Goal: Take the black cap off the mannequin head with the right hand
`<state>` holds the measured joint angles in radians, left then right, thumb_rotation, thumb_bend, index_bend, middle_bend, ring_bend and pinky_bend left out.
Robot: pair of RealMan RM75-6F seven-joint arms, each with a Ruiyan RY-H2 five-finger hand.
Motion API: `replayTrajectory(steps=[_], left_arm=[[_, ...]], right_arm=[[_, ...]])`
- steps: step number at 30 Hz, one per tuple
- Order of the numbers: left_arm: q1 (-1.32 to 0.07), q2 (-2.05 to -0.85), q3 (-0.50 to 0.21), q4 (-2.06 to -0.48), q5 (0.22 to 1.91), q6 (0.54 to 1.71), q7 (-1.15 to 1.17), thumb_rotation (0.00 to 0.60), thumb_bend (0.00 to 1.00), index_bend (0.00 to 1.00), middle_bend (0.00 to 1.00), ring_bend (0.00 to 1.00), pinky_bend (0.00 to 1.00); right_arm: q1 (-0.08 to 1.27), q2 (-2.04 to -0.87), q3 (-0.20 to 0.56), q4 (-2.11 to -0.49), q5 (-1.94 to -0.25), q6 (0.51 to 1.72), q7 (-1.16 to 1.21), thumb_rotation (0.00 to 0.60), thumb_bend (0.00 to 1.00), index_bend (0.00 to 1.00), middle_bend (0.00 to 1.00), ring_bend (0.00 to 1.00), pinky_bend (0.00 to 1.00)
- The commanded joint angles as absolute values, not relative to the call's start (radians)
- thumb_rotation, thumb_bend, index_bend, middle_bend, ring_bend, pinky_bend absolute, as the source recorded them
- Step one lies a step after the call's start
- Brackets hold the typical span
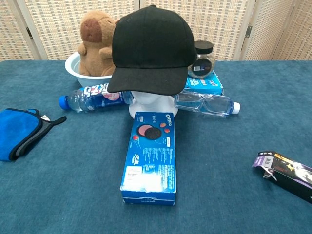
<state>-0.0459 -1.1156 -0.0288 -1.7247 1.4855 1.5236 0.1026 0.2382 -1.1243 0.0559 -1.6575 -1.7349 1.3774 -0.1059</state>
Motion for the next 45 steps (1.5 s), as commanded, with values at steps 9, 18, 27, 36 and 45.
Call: replayTrajectory(steps=[9,18,27,36,45], left_arm=[[-0.028,-1.097,-0.026,-1.747,1.487,1.545,0.116,0.600,0.62,0.00,0.00,0.00,0.00],[-0.027,-1.094,-0.028,-1.751,1.485,1.545,0.122,0.600,0.62,0.00,0.00,0.00,0.00],[-0.030,-1.097,-0.030,-1.747,1.479,1.534,0.125,0.600,0.62,0.00,0.00,0.00,0.00],[-0.034,-1.099,-0.032,-1.740,1.474,1.523,0.121,0.600,0.62,0.00,0.00,0.00,0.00],[-0.037,-1.102,-0.034,-1.731,1.469,1.515,0.112,0.600,0.62,0.00,0.00,0.00,0.00]], right_arm=[[0.437,-1.266,0.098,-1.648,-1.812,1.217,-0.115,0.600,0.00,0.27,0.24,0.13,0.12],[0.547,-1.410,0.134,-1.561,-1.835,1.187,-0.141,0.600,0.00,0.31,0.24,0.13,0.12],[0.617,-1.512,0.147,-1.479,-1.847,1.203,-0.152,0.600,0.00,0.32,0.24,0.13,0.12],[0.668,-1.589,0.142,-1.401,-1.854,1.219,-0.155,0.600,0.00,0.34,0.24,0.13,0.12],[0.698,-1.646,0.146,-1.327,-1.851,1.256,-0.169,0.600,0.00,0.34,0.24,0.13,0.12]])
